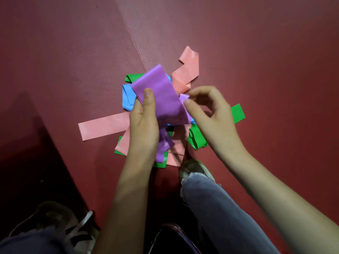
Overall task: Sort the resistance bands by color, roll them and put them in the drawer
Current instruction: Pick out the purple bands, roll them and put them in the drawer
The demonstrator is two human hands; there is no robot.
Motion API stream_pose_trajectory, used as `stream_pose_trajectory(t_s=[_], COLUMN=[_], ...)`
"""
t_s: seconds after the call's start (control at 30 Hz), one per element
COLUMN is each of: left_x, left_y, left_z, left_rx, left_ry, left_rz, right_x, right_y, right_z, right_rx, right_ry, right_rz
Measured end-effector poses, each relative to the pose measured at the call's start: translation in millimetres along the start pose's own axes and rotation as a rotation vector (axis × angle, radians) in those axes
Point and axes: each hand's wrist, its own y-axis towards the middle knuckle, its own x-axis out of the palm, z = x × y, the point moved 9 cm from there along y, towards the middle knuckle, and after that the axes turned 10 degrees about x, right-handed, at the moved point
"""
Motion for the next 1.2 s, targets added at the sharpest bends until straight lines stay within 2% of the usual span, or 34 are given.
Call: stream_pose_trajectory(t_s=[0.13,0.3,0.37,0.5,0.57,0.63,0.73,0.83,0.97,1.07,1.2], left_x=[2.5,0.0,1.0,6.6,6.7,7.5,11.5,20.1,30.9,43.1,53.2], left_y=[-2.0,-7.8,-11.0,-25.6,-35.8,-46.4,-62.3,-80.8,-102.0,-129.9,-157.5], left_z=[12.1,32.2,48.7,77.2,92.3,111.1,145.9,187.0,238.5,282.8,313.0], left_rx=[0.016,-0.009,0.01,0.035,0.026,0.005,0.02,0.067,0.138,0.187,0.218], left_ry=[-0.013,-0.039,-0.015,-0.006,-0.01,-0.046,-0.059,-0.013,0.054,0.088,0.062], left_rz=[-0.007,-0.005,-0.013,-0.029,0.001,0.016,0.01,-0.018,-0.023,-0.074,-0.133], right_x=[15.8,27.3,33.8,33.8,30.9,24.0,5.9,-23.7,-47.2,-74.5,-77.7], right_y=[-4.4,-9.4,-13.0,-30.4,-39.9,-51.2,-72.8,-92.1,-124.2,-162.6,-188.6], right_z=[18.2,-0.2,-14.6,-68.4,-88.3,-106.1,-146.9,-182.5,-228.3,-277.4,-299.8], right_rx=[0.026,0.034,0.02,-0.318,-0.37,-0.379,-0.449,-0.421,-0.295,-0.322,-0.338], right_ry=[-0.258,-0.266,-0.39,-0.859,-1.015,-1.059,-0.993,-0.784,-0.364,-0.135,-0.073], right_rz=[-0.124,-0.188,-0.249,-0.189,-0.2,-0.242,-0.2,-0.138,-0.317,-0.268,-0.252])
